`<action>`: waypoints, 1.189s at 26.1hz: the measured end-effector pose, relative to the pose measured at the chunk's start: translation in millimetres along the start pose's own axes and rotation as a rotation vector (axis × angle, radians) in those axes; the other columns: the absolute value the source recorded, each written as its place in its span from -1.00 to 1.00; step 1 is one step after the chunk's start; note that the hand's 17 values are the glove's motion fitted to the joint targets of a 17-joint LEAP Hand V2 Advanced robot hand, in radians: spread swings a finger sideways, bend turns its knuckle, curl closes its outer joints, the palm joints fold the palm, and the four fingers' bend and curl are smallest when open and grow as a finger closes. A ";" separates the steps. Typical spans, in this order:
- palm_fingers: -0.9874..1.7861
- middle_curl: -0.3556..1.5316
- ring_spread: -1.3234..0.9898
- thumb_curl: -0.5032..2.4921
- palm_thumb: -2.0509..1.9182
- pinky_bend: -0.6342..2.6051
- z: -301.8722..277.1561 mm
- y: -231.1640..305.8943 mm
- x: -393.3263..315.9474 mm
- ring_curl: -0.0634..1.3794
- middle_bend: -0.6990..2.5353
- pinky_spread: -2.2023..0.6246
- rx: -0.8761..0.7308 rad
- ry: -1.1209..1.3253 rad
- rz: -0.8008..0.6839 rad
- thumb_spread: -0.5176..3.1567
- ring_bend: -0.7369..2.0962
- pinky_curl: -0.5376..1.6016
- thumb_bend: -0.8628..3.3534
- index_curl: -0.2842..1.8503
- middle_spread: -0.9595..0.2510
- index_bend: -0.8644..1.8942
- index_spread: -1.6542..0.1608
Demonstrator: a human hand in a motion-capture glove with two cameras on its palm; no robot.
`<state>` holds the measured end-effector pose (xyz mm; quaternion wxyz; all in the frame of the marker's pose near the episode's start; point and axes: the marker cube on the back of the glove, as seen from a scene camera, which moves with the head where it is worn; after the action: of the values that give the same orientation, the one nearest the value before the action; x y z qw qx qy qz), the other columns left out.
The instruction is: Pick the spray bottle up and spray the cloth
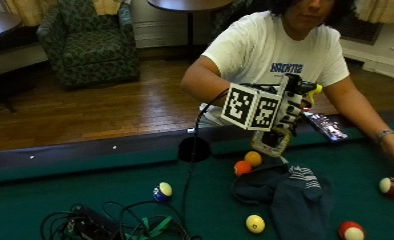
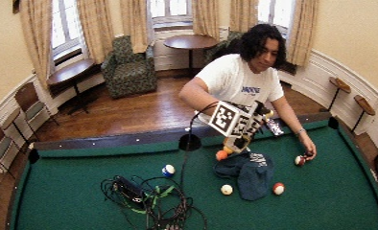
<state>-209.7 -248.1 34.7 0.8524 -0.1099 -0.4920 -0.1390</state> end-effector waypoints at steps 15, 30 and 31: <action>0.68 -0.01 -0.02 -0.10 0.49 -0.30 95.8 -59.7 -12.2 -0.23 -0.22 0.34 0.022 -0.220 -0.123 -0.47 0.03 -0.11 -0.60 -0.14 0.22 -0.17 0.52; 0.69 -0.01 -0.02 -0.09 0.49 -0.30 222.9 -144.1 55.2 -0.23 -0.22 0.34 0.111 -0.153 -0.158 -0.48 0.03 -0.12 -0.61 -0.13 0.23 -0.17 0.51; 0.69 -0.01 -0.02 -0.09 0.49 -0.30 228.1 -146.1 63.0 -0.23 -0.22 0.34 0.120 -0.145 -0.153 -0.48 0.03 -0.12 -0.60 -0.12 0.23 -0.17 0.51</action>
<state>-414.4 -319.2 209.1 0.8065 -0.0305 -0.5667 -0.1657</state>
